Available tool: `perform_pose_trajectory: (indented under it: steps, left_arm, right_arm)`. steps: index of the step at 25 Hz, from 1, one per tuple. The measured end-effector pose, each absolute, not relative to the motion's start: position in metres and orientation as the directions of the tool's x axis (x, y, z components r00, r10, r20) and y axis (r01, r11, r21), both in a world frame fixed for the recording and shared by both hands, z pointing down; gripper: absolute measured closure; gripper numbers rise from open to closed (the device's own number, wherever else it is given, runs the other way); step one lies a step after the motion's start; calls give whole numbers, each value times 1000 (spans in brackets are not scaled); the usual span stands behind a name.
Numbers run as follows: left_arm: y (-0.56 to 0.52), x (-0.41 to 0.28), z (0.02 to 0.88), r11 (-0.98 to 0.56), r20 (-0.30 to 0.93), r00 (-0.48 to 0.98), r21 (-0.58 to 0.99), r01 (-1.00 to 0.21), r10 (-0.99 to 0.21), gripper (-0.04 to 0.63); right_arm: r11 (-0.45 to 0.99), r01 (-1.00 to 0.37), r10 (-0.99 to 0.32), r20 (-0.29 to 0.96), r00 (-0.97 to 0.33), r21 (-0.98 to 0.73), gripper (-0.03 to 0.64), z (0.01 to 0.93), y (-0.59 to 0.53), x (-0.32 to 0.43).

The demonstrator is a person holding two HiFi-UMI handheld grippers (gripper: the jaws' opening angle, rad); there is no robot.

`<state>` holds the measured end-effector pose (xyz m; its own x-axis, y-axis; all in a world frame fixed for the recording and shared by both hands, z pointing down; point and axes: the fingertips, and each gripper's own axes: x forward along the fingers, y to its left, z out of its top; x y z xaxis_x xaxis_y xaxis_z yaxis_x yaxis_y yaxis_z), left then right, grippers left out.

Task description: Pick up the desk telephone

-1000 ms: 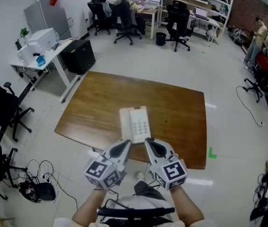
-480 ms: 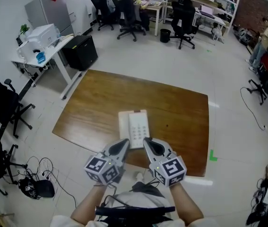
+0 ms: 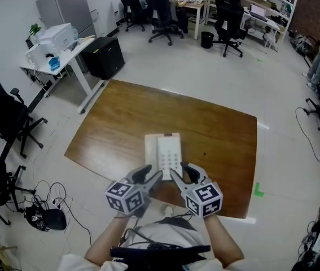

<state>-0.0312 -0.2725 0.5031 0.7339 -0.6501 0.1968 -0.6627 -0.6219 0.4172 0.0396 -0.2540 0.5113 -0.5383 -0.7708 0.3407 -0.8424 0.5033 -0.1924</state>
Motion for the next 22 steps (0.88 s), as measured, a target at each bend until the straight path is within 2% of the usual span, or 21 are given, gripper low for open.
perform_pose_trajectory:
  steps: [5, 7, 9, 12, 14, 15, 20, 22]
  left_arm:
    - [-287, -36, 522, -584, 250, 702, 410, -701, -667, 384]
    - [-292, -36, 533, -568, 281, 696, 419, -708, -660, 310]
    - [-298, -38, 546, -550, 310, 686, 425, -719, -658, 307]
    - [-306, -45, 564, -514, 347, 662, 430, -742, -665, 307]
    - [-312, -49, 577, -488, 376, 653, 448, -749, -657, 256]
    - [-314, -51, 583, -474, 390, 651, 460, -751, -651, 245]
    - [-321, -58, 606, -416, 417, 645, 518, -748, -641, 245]
    - [-324, -56, 614, -400, 429, 651, 541, -740, -626, 192]
  right_arm:
    - [490, -842, -751, 380, -540, -228, 435, 535, -267, 45]
    - [483, -838, -739, 397, -545, -253, 368, 545, -274, 48]
    - [472, -839, -730, 414, -544, -271, 329, 554, -280, 51]
    - [462, -837, -713, 438, -547, -294, 327, 568, -287, 55]
    - [457, -831, -693, 459, -556, -316, 321, 578, -291, 56]
    - [455, -828, -681, 471, -561, -328, 289, 583, -293, 56]
    - [443, -821, -640, 514, -571, -360, 282, 605, -298, 59]
    - [425, -814, -623, 524, -581, -396, 281, 615, -300, 61]
